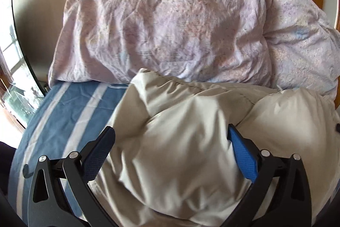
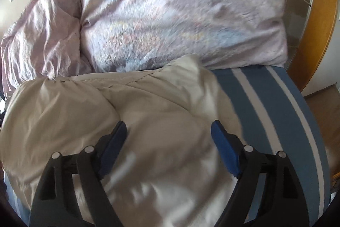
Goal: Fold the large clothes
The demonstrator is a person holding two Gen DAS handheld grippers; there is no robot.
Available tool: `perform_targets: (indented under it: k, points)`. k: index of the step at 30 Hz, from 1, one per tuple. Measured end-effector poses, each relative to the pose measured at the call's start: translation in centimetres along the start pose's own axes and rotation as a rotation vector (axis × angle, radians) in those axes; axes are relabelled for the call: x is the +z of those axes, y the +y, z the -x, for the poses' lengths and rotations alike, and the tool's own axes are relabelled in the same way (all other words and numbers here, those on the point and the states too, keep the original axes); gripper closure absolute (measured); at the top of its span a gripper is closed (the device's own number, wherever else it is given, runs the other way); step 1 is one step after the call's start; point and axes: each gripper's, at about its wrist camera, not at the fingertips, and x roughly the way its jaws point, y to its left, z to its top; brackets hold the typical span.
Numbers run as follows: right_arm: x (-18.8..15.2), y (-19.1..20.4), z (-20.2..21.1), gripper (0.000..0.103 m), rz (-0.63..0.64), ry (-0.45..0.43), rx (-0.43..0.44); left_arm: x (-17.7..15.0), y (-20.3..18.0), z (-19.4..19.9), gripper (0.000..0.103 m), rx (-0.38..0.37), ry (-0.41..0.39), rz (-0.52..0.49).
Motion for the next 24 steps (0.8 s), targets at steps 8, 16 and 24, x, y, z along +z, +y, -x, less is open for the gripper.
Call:
perform_targets:
  k: [8,16,24]
  points:
    - [-1.8,-0.8,-1.3,0.019,0.028,0.064,-0.044,-0.7,-0.3,-1.6,0.001,0.015,0.019,-0.016]
    - [-3.1,-3.2,1.1,0.022,-0.137,0.045,0.07,-1.9,2.1,1.7,0.001,-0.081,0.051,0.096]
    - [-9.9,-9.8,6.3,0.019,-0.588,0.119,0.292,-7.5,8.5,8.7,0.002,-0.228,0.107,0.374]
